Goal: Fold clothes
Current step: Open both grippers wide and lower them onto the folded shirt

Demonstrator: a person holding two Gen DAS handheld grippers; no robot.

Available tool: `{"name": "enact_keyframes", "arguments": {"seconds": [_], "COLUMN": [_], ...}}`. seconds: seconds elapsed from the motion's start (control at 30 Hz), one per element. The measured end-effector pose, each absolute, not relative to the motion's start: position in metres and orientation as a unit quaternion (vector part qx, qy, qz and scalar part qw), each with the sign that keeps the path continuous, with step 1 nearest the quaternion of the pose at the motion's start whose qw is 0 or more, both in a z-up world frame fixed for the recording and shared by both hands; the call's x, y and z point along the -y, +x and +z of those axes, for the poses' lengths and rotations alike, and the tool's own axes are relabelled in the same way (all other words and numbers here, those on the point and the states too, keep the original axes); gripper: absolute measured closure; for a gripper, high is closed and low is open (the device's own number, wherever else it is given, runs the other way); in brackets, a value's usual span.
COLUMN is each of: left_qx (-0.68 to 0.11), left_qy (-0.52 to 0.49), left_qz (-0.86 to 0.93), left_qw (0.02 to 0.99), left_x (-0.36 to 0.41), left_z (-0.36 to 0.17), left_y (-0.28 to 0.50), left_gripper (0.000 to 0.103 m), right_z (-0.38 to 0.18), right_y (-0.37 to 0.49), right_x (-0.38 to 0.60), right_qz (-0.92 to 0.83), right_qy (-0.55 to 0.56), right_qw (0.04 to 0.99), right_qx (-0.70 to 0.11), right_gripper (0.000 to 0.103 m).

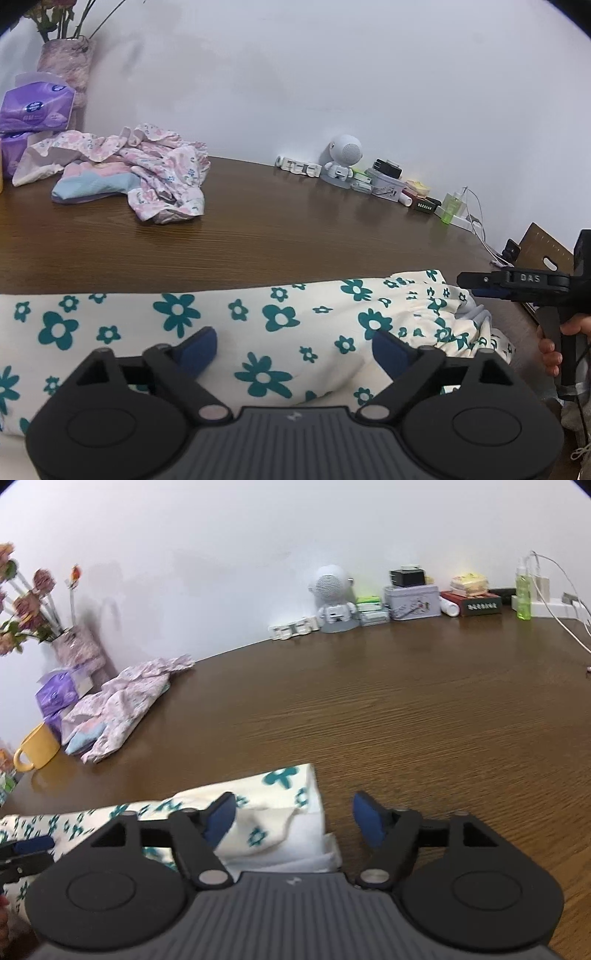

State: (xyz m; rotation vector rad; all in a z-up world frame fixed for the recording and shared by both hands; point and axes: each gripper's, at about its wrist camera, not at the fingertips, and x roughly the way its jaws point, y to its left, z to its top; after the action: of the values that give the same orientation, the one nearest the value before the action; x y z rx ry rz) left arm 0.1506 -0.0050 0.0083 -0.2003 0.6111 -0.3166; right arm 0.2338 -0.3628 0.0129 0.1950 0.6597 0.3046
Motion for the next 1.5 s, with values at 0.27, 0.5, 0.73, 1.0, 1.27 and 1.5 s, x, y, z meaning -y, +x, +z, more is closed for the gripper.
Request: {"name": "enact_keyframes", "arguments": {"seconds": [0.27,0.5,0.73,1.0,1.27,1.5], "left_qx": [-0.294,-0.297,-0.303,-0.304,-0.306,-0.308], "left_qy": [-0.101,-0.098,-0.093,-0.098,-0.091,-0.082], "left_qz": [-0.153,-0.153,-0.151,-0.152,-0.150,-0.148], "left_qw": [0.938,0.937,0.937,0.935,0.936,0.936], "left_x": [0.004,0.005,0.007,0.005,0.008,0.010], "left_z": [0.009,0.009,0.009,0.008,0.007,0.007], "left_y": [0.149,0.149,0.150,0.151,0.151,0.151], "left_gripper": [0.000,0.000,0.000,0.000,0.000,0.000], "right_z": [0.026,0.023,0.022,0.019,0.018,0.020], "right_y": [0.209,0.198,0.187,0.182,0.171,0.163], "right_x": [0.340,0.330,0.315,0.293,0.281,0.292], "right_qz": [0.173,0.176,0.187,0.180,0.177,0.173], "right_qy": [0.068,0.068,0.061,0.030,0.000,0.028], "right_qw": [0.936,0.932,0.935,0.931,0.929,0.928], "right_qx": [-0.299,-0.310,-0.294,-0.318,-0.324,-0.329], "right_gripper": [0.000,0.000,0.000,0.000,0.000,0.000]}}
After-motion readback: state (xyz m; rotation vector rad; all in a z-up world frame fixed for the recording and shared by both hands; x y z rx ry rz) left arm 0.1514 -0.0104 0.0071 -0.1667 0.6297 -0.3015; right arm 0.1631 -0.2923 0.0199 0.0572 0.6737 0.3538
